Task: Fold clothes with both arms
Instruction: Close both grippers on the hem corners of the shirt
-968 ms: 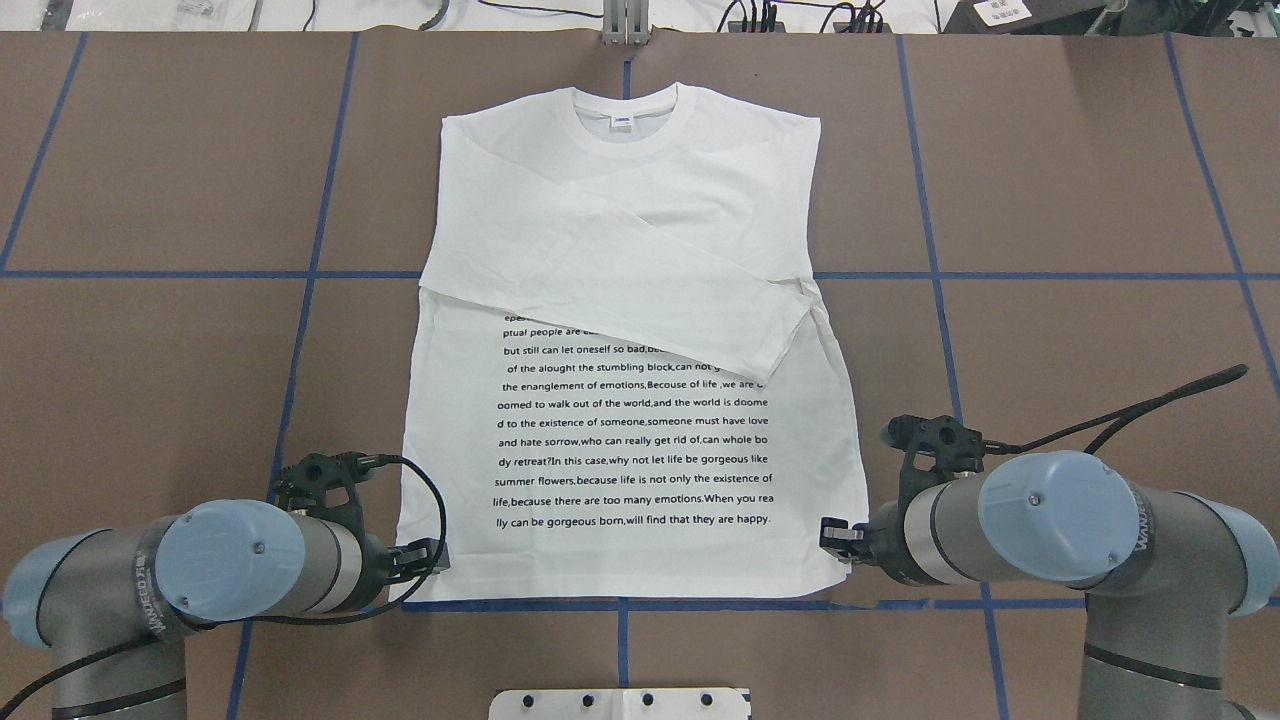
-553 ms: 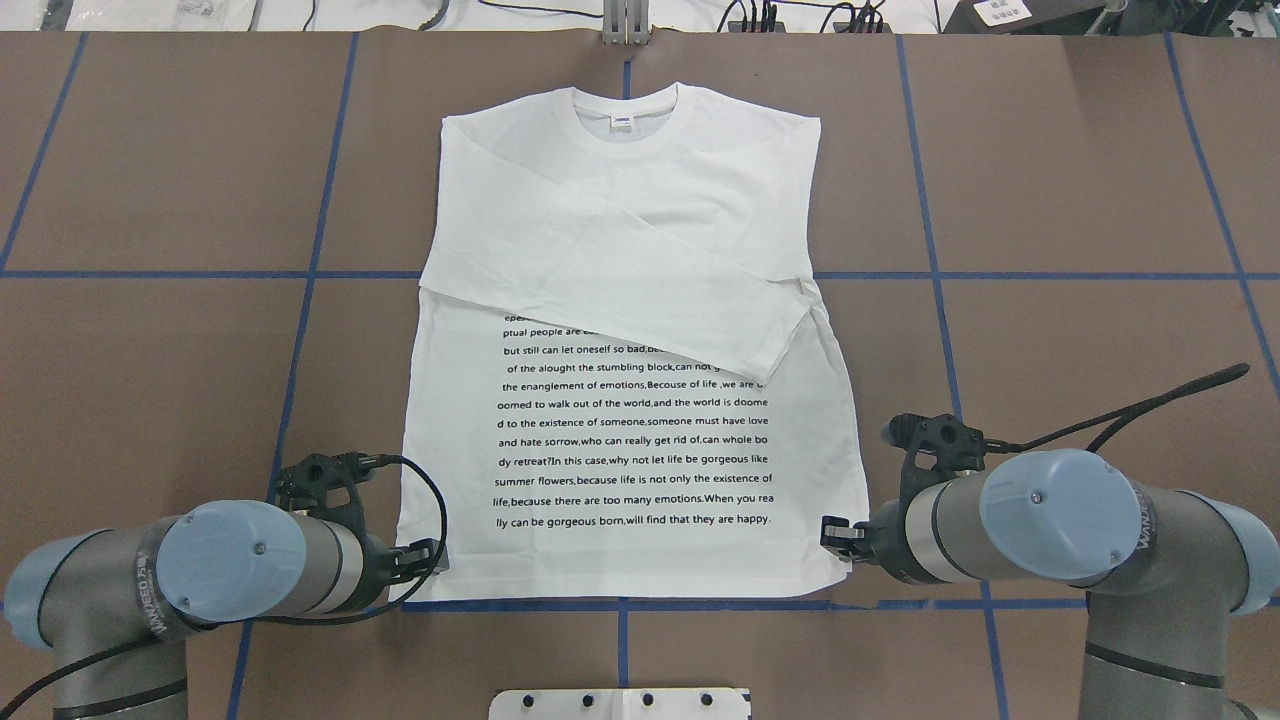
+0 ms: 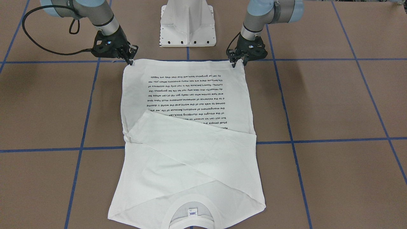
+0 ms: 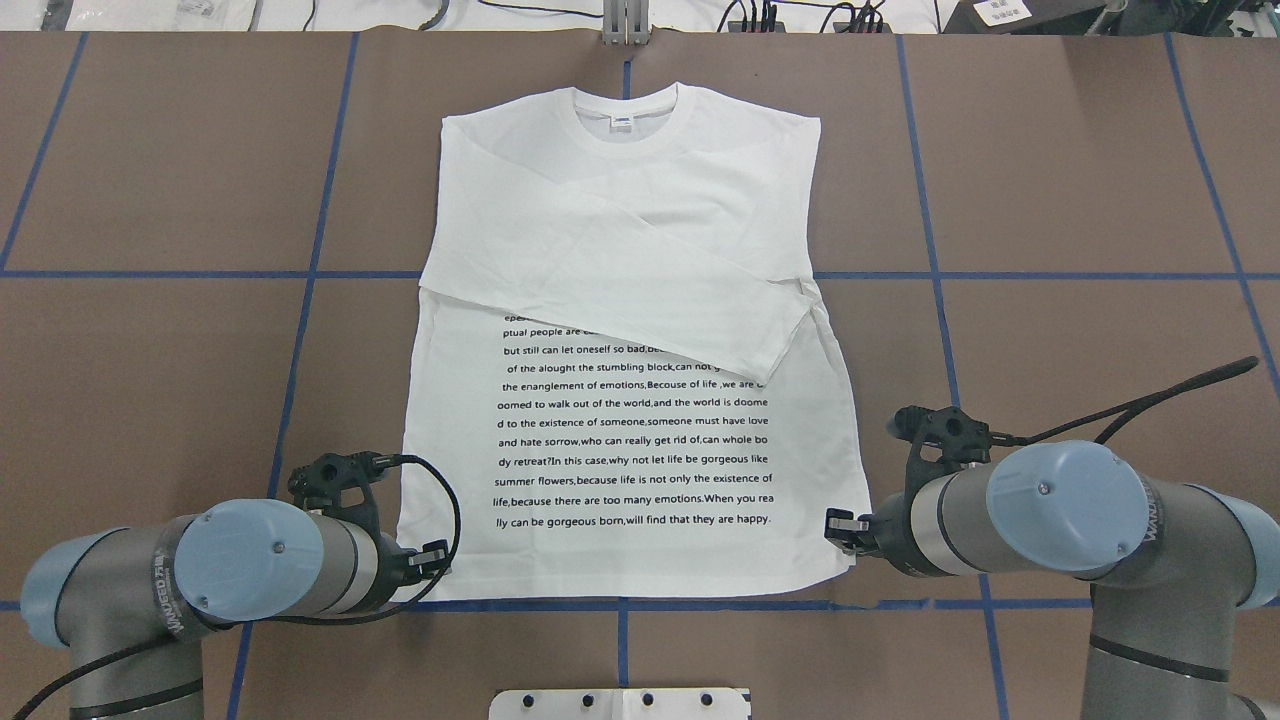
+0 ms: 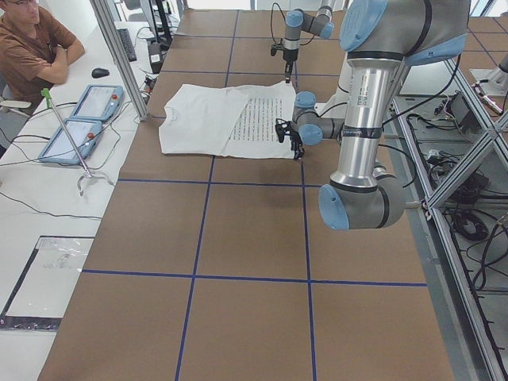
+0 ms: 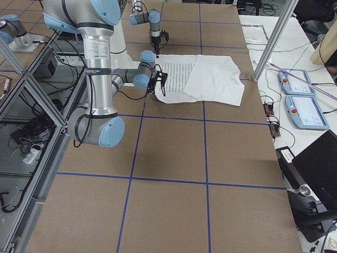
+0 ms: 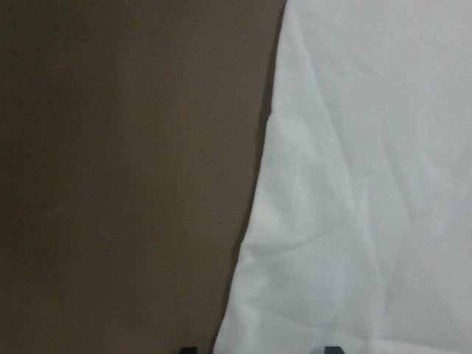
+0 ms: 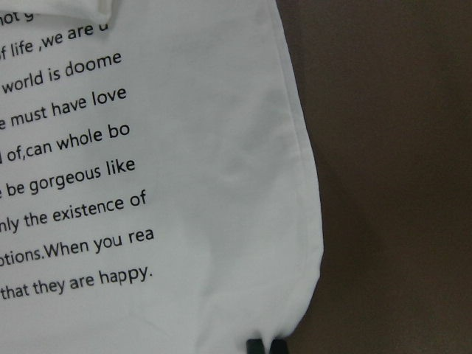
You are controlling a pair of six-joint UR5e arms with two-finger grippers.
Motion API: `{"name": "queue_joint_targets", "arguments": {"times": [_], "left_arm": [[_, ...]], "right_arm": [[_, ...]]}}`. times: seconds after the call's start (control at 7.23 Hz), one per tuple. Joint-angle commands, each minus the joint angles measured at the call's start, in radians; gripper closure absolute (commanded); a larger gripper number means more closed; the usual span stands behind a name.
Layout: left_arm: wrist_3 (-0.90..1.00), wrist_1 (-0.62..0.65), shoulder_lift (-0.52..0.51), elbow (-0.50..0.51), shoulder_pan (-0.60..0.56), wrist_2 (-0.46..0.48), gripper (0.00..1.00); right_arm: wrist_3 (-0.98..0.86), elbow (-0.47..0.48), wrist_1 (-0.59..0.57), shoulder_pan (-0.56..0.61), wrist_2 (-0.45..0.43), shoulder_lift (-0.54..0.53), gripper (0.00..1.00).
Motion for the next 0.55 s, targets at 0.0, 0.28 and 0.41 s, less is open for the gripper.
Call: {"name": "queue_joint_targets", "arguments": {"times": [0.0, 0.28, 0.41], "left_arm": [[0.000, 0.002, 0.000, 0.004, 0.000, 0.001, 0.41], [-0.002, 0.009, 0.002, 0.002, 0.000, 0.001, 0.39], [-0.002, 0.015, 0.000, 0.000, -0.001, 0.001, 0.39]], "right_arm": [[0.000, 0.000, 0.000, 0.001, 0.000, 0.001, 1.00], [0.000, 0.000, 0.000, -0.001, 0.000, 0.002, 1.00], [0.000, 0.000, -0.001, -0.001, 0.000, 0.002, 1.00]]}}
